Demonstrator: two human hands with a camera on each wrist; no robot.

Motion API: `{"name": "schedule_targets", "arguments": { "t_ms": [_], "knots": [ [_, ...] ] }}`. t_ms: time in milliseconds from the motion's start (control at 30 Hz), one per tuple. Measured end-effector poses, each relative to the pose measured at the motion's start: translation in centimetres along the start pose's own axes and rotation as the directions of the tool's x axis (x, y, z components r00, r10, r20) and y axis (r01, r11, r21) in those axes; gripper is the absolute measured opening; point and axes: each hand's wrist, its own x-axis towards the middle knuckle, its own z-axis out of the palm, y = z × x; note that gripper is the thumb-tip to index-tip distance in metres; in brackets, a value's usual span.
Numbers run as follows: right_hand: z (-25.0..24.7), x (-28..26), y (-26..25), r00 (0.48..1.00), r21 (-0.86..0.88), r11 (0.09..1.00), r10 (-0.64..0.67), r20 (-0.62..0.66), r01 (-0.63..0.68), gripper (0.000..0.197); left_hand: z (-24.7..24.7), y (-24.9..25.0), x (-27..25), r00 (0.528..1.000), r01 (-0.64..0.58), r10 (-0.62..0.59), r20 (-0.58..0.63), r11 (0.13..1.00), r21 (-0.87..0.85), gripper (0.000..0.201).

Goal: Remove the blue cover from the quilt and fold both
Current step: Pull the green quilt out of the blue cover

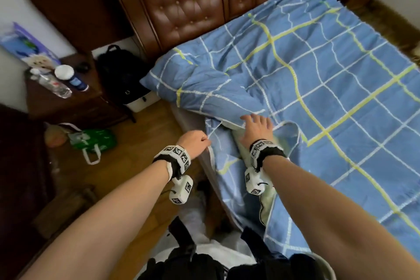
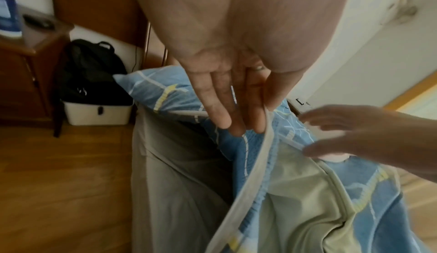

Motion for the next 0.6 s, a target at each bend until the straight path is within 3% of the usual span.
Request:
{"name": "schedule_targets", "arguments": {
  "t_ms": [67,167,233,367,433,533,600],
  "knots": [
    [1.3,0.8,-2.9,0.998,-0.025,0.999,-0.045,0.037,0.046,0.057,-0.8,-0.5,-1.3,1.000,-0.026,0.026,-0.006,1.000,0.011,0.029],
    [1.8,2.3,-5.4,0.999,-0.040,0.999,-0.010,-0.035,0.009,0.033,-2.1,-1.6,-2.8,0.997,-0.082,0.082,0.011,0.997,0.010,0.032],
    [1.3,3.8,-6.2,0.996,-0.077,0.995,-0.070,-0.052,0.066,0.023,-2.7,-2.9,-3.3,0.996,-0.085,0.086,0.038,0.995,-0.044,0.033],
    [-1.5,6.3,-7.9,0.994,0.026,0.997,-0.072,-0.085,0.075,0.024,-3.2,-6.3,-1.6,0.990,0.125,-0.121,0.070,0.990,-0.059,0.026],
    [-3.4,6.7,-8.4,0.989,0.063,0.997,-0.024,-0.146,0.034,0.033,-2.8,-7.8,0.1,0.954,0.235,-0.235,0.185,0.972,0.027,0.013],
    [-6.7,7.9,-7.3,0.970,0.135,0.989,0.096,-0.225,-0.067,0.038,-1.5,-9.2,3.1,0.873,0.283,-0.316,0.372,0.949,0.142,0.010],
    [-8.3,8.8,-5.8,0.955,0.169,0.981,0.134,-0.266,-0.091,0.037,-1.3,-9.2,5.1,0.870,0.276,-0.328,0.369,0.943,0.187,0.011]
  ]
}}
